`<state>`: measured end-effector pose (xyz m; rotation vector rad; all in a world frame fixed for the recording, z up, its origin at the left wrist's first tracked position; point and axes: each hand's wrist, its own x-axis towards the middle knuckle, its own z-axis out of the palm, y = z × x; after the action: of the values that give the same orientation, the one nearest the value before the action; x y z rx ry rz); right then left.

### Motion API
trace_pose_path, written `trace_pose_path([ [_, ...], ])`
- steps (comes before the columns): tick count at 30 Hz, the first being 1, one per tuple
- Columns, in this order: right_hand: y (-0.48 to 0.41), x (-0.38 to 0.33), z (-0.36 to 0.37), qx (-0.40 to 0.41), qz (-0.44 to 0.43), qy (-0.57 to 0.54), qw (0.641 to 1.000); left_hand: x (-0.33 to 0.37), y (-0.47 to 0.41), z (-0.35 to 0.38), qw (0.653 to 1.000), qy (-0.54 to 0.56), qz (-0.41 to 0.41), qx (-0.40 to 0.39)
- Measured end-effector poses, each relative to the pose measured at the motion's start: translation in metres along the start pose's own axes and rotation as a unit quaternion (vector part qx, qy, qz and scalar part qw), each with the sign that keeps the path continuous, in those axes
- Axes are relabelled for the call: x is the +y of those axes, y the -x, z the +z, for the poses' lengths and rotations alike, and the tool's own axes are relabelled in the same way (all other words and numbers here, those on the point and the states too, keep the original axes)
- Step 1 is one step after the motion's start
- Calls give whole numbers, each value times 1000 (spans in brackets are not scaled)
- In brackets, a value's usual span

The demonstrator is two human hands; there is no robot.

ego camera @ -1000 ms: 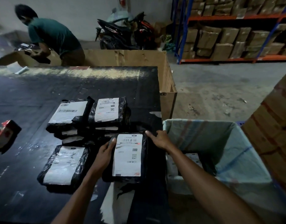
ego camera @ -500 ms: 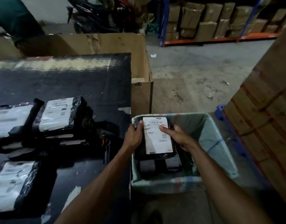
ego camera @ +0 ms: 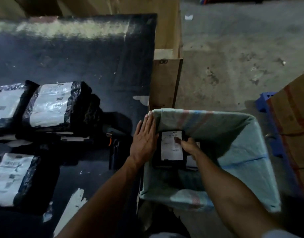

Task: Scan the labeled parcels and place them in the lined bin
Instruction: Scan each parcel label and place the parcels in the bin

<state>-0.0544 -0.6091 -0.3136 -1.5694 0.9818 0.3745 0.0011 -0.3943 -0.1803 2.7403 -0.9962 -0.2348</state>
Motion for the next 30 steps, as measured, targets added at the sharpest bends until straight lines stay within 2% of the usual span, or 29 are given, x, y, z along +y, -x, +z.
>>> trace_pose_path([
  [3,-19,4,23,-23,1,-13,1000,-3,-2,6,1000,-2,-4,16],
  [5,-34,14,37,-24,7,24,999,-5,-2,9,1000,-1,-5,19],
  [9,-56,39,68,-2,23,24,999,-4,-3,11,1000,-4,-9,29],
  [13,-66,38,70,23,102,144,984,-3,-4,12,999,-3,-17,38],
  [18,-67,21,56,-41,47,195,979,-5,-4,11,999,-4,-14,30],
  [21,-47,8,43,-79,36,280,956,-6,-1,10,1000,-13,1,25],
  [26,6,-34,25,-49,-41,390,919,-7,2,6,1000,-5,12,8],
  [30,67,-82,15,-35,-97,387,916,-9,-3,-12,995,-29,27,-87],
])
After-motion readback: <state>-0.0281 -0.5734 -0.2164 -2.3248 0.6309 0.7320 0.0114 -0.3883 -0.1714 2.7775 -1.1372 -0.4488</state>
